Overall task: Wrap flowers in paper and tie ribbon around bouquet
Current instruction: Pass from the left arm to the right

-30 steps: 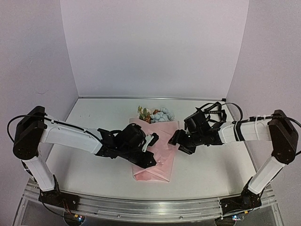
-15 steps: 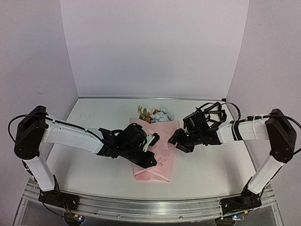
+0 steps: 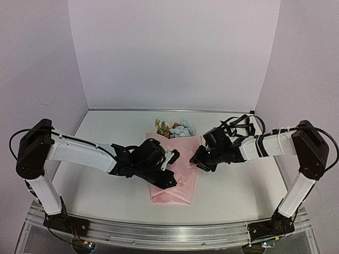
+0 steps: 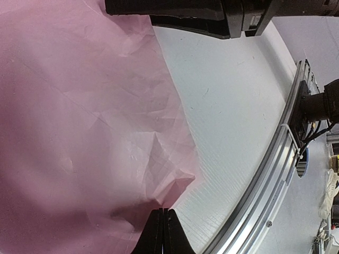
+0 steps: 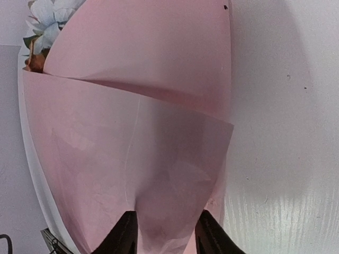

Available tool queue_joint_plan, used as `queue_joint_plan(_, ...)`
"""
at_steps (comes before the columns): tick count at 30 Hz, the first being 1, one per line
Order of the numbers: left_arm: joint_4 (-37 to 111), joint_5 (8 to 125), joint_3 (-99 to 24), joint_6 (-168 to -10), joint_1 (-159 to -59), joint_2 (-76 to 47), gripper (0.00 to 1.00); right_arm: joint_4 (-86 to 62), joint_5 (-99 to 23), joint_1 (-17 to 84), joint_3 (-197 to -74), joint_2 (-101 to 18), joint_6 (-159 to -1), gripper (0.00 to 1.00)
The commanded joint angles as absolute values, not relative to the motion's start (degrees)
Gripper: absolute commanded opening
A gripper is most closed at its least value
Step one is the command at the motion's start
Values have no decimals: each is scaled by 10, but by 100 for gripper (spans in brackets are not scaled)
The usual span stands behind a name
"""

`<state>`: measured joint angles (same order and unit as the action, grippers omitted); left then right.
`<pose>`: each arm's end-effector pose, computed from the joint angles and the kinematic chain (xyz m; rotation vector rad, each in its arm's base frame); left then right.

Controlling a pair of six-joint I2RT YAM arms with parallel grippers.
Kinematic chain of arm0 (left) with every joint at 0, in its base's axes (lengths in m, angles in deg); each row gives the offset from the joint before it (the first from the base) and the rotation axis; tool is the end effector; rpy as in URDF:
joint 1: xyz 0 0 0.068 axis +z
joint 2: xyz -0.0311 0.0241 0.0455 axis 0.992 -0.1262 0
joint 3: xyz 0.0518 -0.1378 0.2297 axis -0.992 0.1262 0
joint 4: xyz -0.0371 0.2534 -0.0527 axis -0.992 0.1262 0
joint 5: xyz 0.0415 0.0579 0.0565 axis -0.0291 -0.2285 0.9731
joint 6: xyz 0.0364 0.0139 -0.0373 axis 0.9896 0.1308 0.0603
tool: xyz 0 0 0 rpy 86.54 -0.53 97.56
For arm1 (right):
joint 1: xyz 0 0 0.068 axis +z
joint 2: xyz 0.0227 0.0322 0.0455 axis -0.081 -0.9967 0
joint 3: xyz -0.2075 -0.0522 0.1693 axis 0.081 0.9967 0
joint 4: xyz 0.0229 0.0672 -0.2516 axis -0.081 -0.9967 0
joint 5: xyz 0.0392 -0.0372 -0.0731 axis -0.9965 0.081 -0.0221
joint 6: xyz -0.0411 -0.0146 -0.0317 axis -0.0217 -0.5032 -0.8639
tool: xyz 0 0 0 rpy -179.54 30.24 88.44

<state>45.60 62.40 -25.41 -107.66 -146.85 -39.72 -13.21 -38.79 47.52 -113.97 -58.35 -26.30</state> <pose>0.1536 -0.3338 0.1823 0.8749 2.4663 -0.9556 0.2534 0.2426 0.1681 0.3215 2.6030 0.9457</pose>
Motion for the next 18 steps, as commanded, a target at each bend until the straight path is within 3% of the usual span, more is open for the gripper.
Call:
queue_joint_plan(1,446,614,-278,-1069,-1470,-393,2,-115,-380,471,-1170,-595,-255,25)
queue_joint_plan(4,446,607,-278,-1067,-1470,-394,4,-115,-380,469,-1174,-594,-257,9)
queue_joint_plan(6,446,602,-278,-1065,-1470,-391,10,-116,-384,468,-1179,-593,-264,0)
queue_joint_plan(11,450,608,-267,-1066,-1470,-355,33,-140,-399,454,-1196,-592,-311,0)
queue_joint_plan(15,460,626,-247,-1070,-1468,-315,35,-157,-429,434,-1217,-603,-349,0)
queue_joint_plan(18,462,631,-219,-1080,-1459,-298,29,-168,-450,427,-1231,-612,-359,0)
